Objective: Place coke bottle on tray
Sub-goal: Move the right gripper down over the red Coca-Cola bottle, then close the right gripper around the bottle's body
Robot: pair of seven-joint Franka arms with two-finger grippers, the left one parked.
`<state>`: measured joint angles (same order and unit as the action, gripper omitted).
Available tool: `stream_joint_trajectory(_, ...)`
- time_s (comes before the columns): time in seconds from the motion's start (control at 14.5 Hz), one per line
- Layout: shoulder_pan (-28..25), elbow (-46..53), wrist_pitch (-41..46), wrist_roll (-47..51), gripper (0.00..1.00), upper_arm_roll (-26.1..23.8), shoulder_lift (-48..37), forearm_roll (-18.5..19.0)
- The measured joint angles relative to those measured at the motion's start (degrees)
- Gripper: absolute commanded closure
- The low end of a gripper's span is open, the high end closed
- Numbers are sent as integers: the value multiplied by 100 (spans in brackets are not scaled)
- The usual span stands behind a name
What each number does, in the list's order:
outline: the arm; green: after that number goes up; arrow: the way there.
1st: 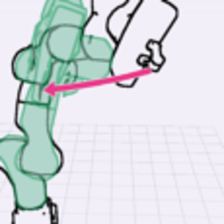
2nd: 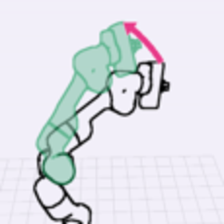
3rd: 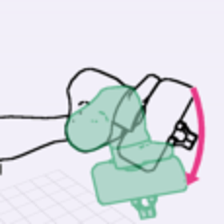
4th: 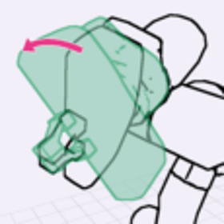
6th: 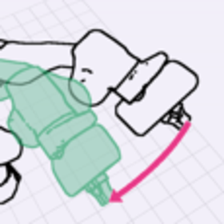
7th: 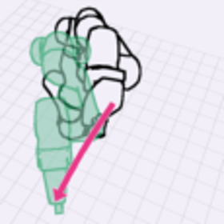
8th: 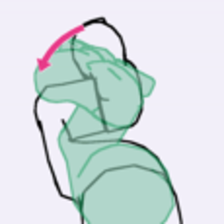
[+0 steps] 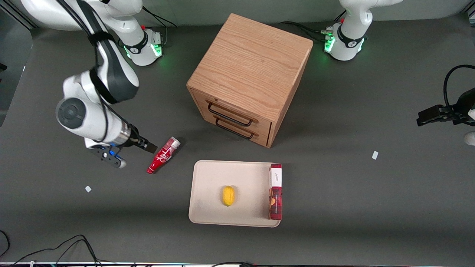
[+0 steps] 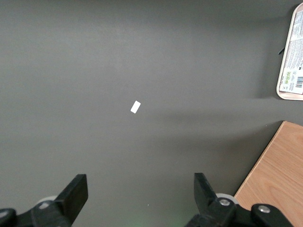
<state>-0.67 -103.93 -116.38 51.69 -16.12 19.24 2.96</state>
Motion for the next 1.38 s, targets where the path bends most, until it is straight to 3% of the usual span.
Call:
stream_joint_trajectory(0.14,-53,-25,-266,416,0,-9,368,206)
stream_joint_trajectory(0.55,-51,-338,-1234,704,0,-9,1018,252)
stream_joint_trajectory(1.1,4,-650,-1700,748,1,-4,1302,543)
stream_joint_trajectory(1.17,8,-669,-1750,748,5,-4,1306,561)
stream_joint_trajectory(1.38,9,-724,-1850,750,32,-3,1319,682)
